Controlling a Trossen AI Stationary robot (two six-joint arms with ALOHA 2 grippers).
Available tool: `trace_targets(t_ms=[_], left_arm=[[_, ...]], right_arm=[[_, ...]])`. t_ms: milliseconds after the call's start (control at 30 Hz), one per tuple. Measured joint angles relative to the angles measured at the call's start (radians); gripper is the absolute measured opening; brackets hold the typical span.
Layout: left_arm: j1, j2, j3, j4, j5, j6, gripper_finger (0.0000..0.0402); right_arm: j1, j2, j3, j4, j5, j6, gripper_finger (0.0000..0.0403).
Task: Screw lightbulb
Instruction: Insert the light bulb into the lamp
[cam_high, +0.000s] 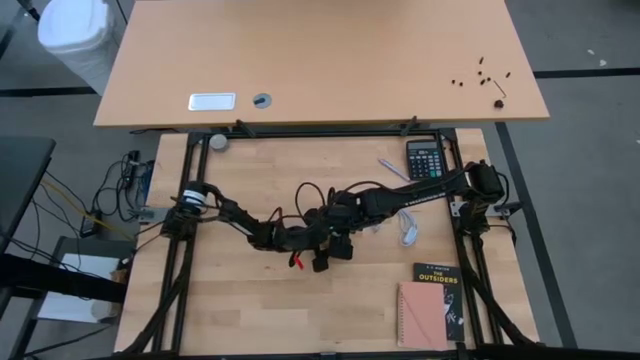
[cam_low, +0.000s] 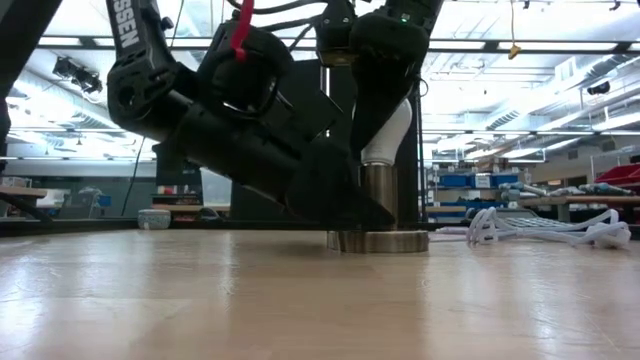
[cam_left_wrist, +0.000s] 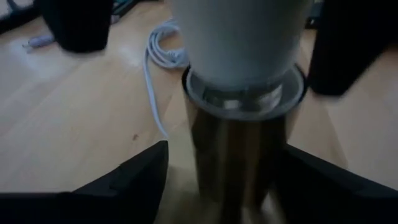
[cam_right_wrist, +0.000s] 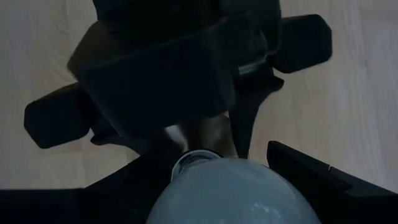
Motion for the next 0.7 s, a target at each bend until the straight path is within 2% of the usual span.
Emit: trace_targets(t_ms=[433,533,700], left_arm=[[0.000,-0.002,0.001,0.033,0.010,0.067,0.0178],[0.000,-0.002,0.001,0.034,0.012,0.067,0.0178],[0.001,-0.002,0.001,0.052,0.023,0.093,0.0203]], right_arm=[[0.008,0.000,0.000,0.020,0.011,-0.036,0.0262],[0.008,0.000,0.000,0.008,0.023,-0.041,0.0262],[0.004,0.000,0.000,0.009,0.022,-0.046,0.0262]])
